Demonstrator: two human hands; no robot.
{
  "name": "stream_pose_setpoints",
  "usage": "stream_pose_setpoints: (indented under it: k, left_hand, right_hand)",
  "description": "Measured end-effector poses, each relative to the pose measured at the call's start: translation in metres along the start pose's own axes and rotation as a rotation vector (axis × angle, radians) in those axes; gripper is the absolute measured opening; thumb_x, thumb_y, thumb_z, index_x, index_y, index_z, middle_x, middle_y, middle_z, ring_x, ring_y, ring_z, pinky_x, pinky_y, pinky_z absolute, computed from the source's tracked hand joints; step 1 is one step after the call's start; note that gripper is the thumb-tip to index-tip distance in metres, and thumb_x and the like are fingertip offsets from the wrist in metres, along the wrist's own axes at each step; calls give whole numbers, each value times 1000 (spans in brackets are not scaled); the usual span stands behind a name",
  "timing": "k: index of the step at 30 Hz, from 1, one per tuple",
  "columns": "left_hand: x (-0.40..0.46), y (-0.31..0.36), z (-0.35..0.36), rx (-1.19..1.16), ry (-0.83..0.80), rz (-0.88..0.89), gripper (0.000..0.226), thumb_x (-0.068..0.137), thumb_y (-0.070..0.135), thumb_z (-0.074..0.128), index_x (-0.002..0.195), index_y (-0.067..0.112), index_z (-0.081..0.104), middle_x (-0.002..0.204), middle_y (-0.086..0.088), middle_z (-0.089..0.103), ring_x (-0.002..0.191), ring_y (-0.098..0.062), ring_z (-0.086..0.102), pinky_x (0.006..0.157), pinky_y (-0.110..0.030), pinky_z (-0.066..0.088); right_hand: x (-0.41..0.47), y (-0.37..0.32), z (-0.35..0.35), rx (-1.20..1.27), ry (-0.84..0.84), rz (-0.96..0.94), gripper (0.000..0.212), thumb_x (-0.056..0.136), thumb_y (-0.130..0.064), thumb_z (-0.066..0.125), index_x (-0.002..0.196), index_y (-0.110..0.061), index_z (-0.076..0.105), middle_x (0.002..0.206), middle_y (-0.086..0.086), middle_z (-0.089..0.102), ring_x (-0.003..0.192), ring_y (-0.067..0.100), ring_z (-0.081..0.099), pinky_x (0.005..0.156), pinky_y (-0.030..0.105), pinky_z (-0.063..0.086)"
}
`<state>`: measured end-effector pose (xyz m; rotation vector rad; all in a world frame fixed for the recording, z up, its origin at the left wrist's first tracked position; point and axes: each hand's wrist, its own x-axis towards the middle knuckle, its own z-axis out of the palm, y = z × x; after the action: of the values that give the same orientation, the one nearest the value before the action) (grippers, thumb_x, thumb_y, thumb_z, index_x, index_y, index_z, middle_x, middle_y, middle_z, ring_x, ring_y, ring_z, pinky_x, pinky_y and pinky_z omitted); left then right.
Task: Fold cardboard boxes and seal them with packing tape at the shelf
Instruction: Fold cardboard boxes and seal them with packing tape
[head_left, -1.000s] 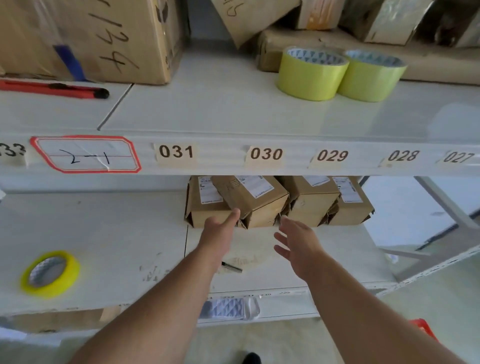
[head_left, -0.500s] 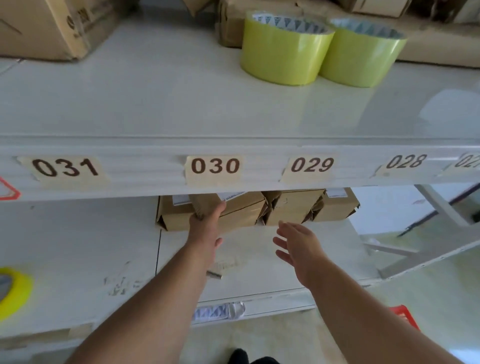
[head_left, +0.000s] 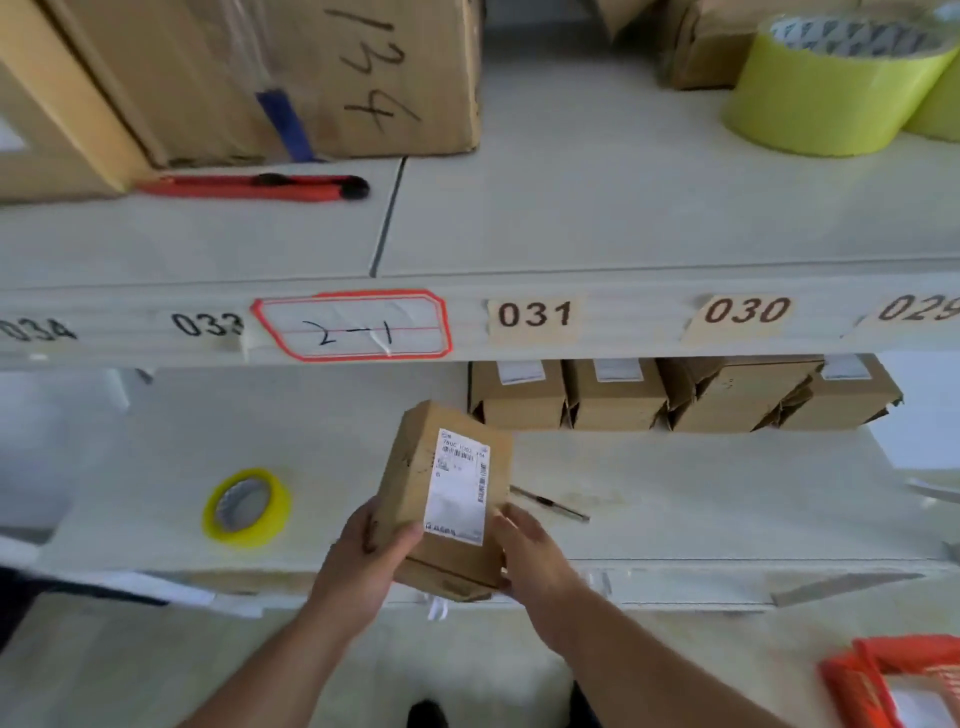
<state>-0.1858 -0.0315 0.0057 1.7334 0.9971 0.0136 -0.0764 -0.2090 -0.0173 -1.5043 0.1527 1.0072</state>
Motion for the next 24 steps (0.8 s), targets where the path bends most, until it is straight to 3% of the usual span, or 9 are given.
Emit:
stream_pose_setpoints:
  k: [3, 6, 8, 10, 14, 17, 20, 24]
  left_hand:
    - [10, -7, -18, 360, 118, 136, 78, 67, 79, 60, 137, 44, 53, 105, 13, 71, 101, -13, 68, 88, -38, 57]
    - [17, -11, -16, 703, 166, 183, 101, 73, 88, 45, 158, 36, 25, 131, -2, 51, 125, -27, 49, 103, -42, 49]
    - [21, -15, -12, 855, 147, 189, 106, 77, 91, 36, 161, 31, 13, 140, -4, 40, 128, -28, 41, 103, -41, 47]
    - [21, -24, -10, 974, 110, 222, 105, 77, 92, 25, 161, 29, 11, 146, -4, 34, 127, -26, 42, 98, -39, 49]
    - [17, -36, -7, 957, -18, 291, 84, 92, 80, 22, 162, 33, 12, 161, -5, 18, 135, -25, 40, 103, -37, 49]
    - [26, -38, -8, 836, -27, 303, 76, 100, 68, 35, 162, 36, 6, 159, 0, 24, 135, -22, 41, 102, -37, 50]
    - [35, -40, -7, 700, -62, 281, 95, 94, 69, 52, 164, 33, -1, 151, 1, 36, 133, -22, 45, 101, -37, 48]
    - [44, -41, -7, 684, -88, 218, 100, 89, 72, 55, 162, 35, -1, 143, -3, 46, 127, -25, 52, 96, -41, 52]
  right_hand:
    - [19, 14, 34, 98, -5, 116, 36, 94, -54, 66, 121, -30, 67, 120, 3, 72, 109, 26, 72, 94, 49, 61]
    - [42, 23, 57, 101, -23, 205, 45, 92, -61, 64, 121, -26, 68, 118, 5, 75, 108, 25, 73, 94, 51, 61]
    - [56, 31, 66, 71, -26, 237, 49, 94, -65, 59, 124, -27, 68, 115, 2, 77, 106, 23, 74, 95, 48, 61]
    - [69, 38, 69, -11, 26, 250, 53, 97, -67, 53, 125, -25, 70, 116, 1, 75, 107, 21, 72, 99, 45, 58]
    - [73, 34, 66, -276, 146, 190, 50, 108, -50, 38, 114, -13, 71, 115, 10, 71, 105, 23, 65, 103, 49, 53]
    - [61, 25, 65, -107, 251, 41, 34, 107, -50, 43, 103, -28, 69, 110, -5, 71, 105, 15, 66, 101, 48, 54]
    - [50, 17, 71, -112, 218, -99, 22, 104, -43, 55, 124, -42, 64, 117, -18, 71, 106, 6, 69, 88, 33, 58]
    - [51, 22, 81, -390, 245, -116, 30, 103, -41, 55, 133, -44, 56, 115, -18, 71, 95, 5, 72, 83, 35, 62]
